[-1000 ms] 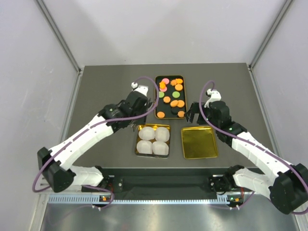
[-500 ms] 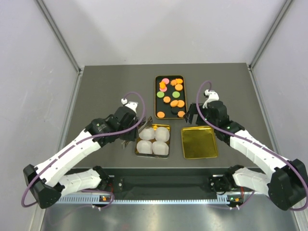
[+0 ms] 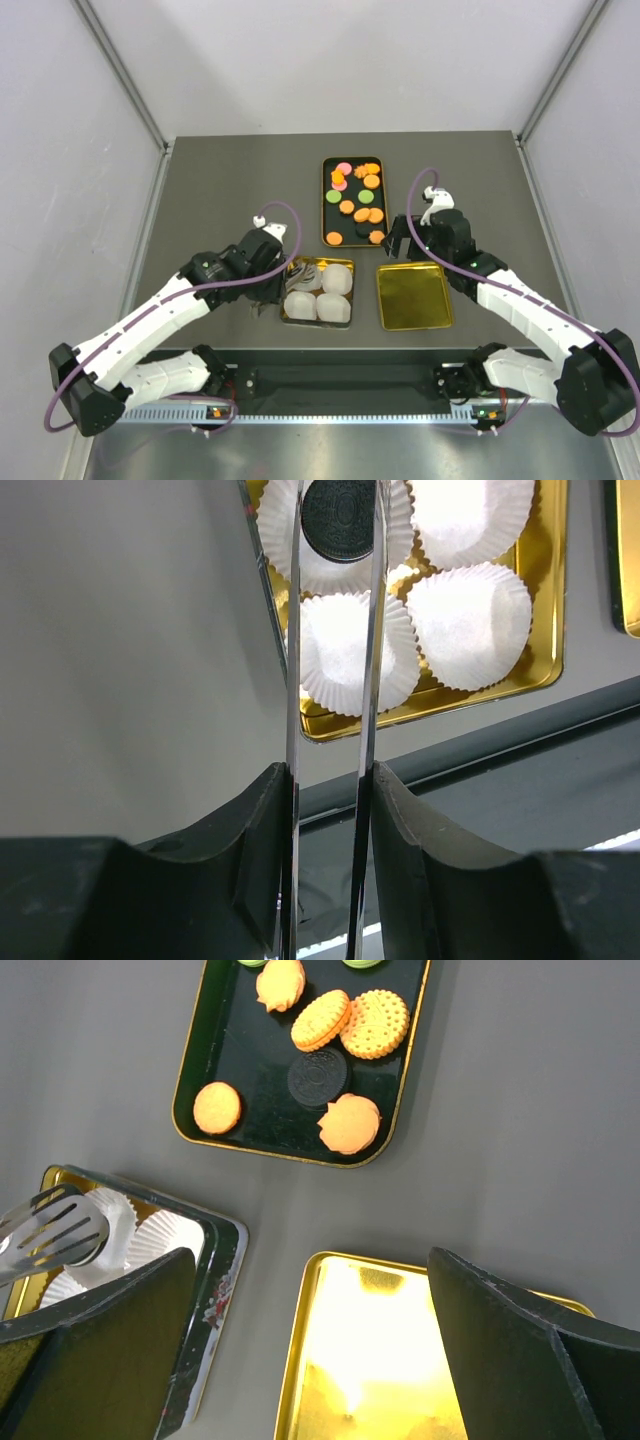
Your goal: Pack the cookies
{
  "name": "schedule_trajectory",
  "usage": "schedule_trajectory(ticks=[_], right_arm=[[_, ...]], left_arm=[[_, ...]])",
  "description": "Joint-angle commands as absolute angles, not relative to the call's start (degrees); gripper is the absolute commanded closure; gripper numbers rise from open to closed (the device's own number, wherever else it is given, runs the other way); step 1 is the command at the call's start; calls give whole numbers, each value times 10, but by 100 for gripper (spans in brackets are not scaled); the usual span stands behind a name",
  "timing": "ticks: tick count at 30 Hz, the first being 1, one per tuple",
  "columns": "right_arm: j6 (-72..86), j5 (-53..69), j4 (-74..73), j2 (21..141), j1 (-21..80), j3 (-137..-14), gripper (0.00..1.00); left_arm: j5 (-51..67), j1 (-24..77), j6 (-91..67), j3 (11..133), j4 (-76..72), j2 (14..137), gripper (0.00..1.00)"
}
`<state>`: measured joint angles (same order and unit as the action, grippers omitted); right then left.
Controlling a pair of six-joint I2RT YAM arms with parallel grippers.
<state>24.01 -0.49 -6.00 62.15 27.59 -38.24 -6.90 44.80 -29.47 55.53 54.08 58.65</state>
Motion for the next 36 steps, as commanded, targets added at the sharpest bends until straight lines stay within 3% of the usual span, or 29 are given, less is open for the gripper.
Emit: schedule_trajectory(ticks=[1, 13, 22, 27, 36], right_arm=[[233, -3, -49, 621, 274, -399, 0], [233, -3, -50, 619, 274, -400, 0], [232, 14, -49, 616, 274, -400, 0], [233, 14, -50, 613, 273, -400, 0], [234, 15, -51, 609, 273, -399, 0]], left_arm=[[-74, 451, -300, 550, 526, 582, 60], [-82, 450, -299, 551, 520, 585, 50], [-68, 451, -273, 594, 541, 590, 53], [-17, 451, -247, 635, 491, 573, 50], [-70, 448, -214, 735, 419, 728, 49]])
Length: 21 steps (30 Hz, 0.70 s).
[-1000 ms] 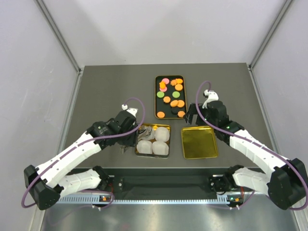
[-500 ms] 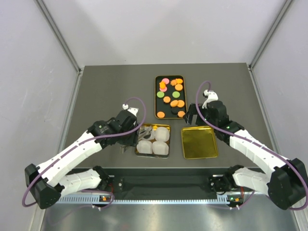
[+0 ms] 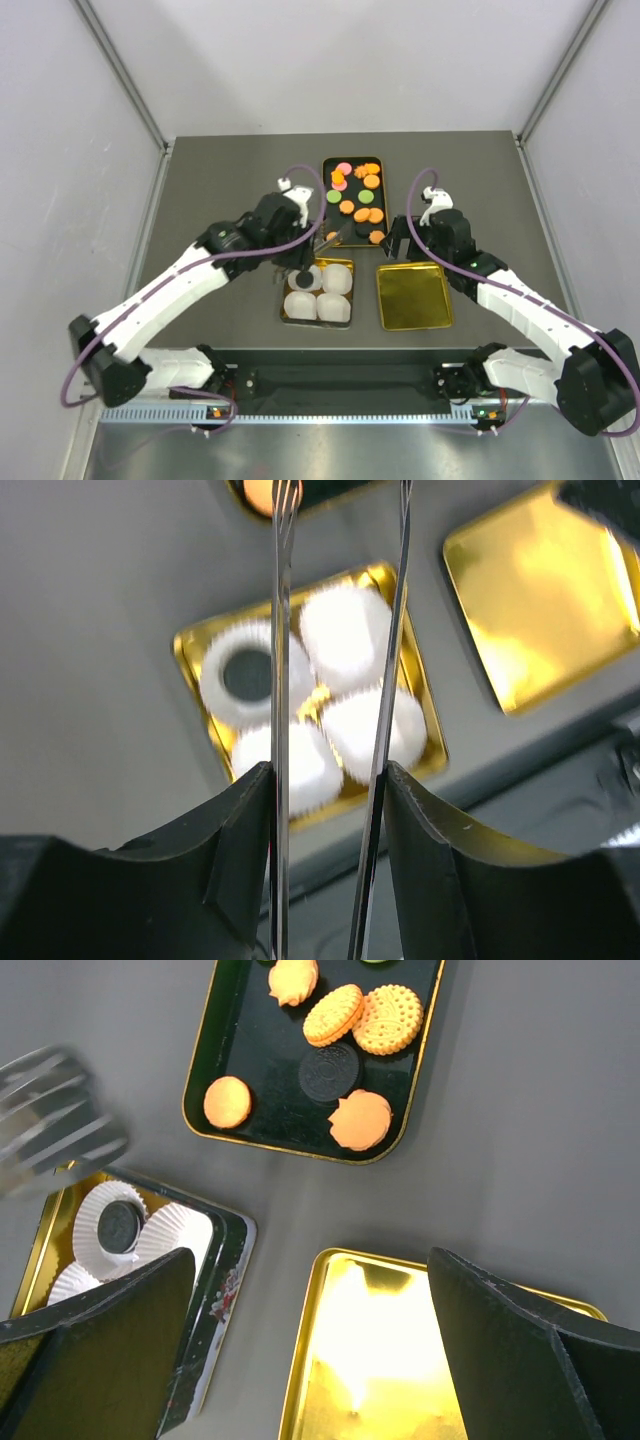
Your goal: Pack the cookies
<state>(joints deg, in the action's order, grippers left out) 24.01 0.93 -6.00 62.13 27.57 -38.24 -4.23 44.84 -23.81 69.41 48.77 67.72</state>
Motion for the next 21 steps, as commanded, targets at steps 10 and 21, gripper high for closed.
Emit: schedule_trajectory(ticks=[10, 21], right_arm=[[233, 11, -51, 609, 274, -399, 0], [232, 10, -53, 605, 273, -398, 0]], left_arm=[[-120, 401, -180, 866, 368, 944, 46], [-106, 380, -168, 889, 345, 1013, 46]])
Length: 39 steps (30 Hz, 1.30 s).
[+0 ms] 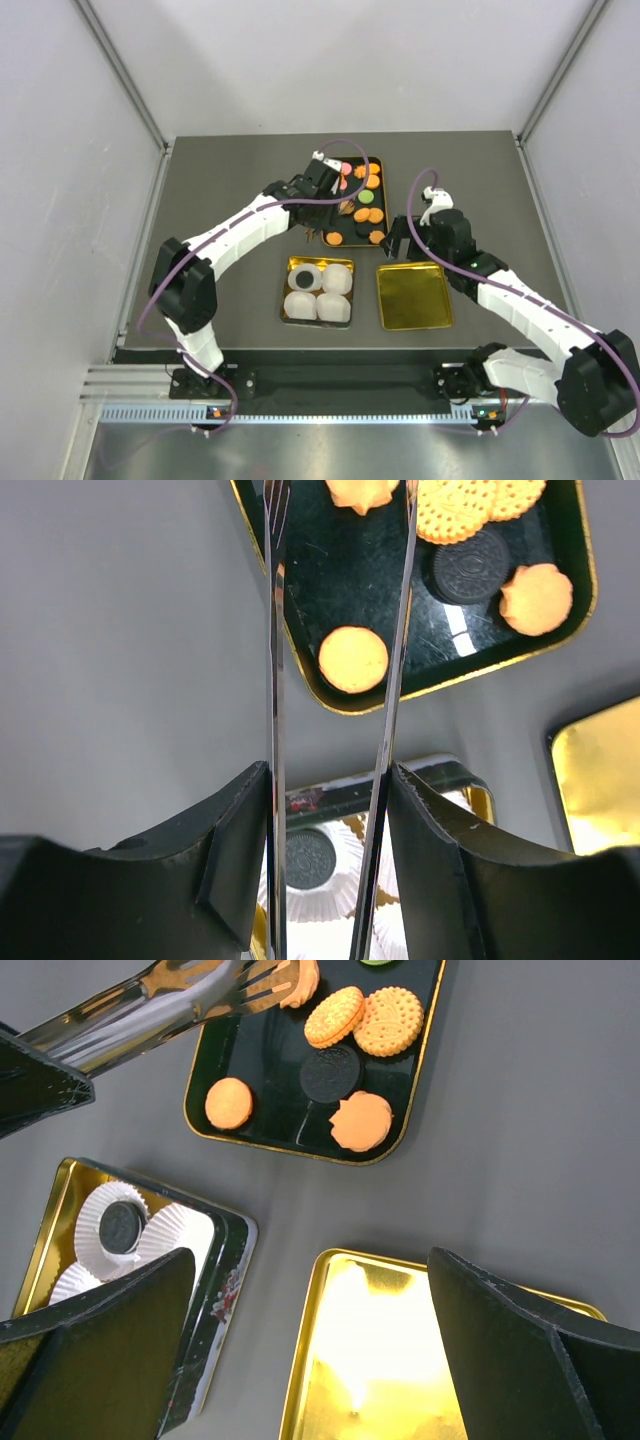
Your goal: Pack the cookies
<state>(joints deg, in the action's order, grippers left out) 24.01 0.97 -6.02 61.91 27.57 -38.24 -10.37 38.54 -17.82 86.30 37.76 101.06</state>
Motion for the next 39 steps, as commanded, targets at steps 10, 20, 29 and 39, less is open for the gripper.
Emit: schedule_trajectory(ticks=[10, 20, 29, 39], right_arm=[[230, 8, -54, 603, 274, -398, 1], [230, 7, -55, 599, 273, -397, 0], [231, 7, -55, 600, 274, -398, 0], [230, 5, -55, 602, 274, -399, 0]], left_arm=[[-82, 374, -165, 895, 320, 1049, 46], [-69, 374, -166, 908, 323, 1063, 47], [-81, 375, -162, 913, 333, 1074, 52], [-96, 376, -148, 923, 360, 1064, 64]])
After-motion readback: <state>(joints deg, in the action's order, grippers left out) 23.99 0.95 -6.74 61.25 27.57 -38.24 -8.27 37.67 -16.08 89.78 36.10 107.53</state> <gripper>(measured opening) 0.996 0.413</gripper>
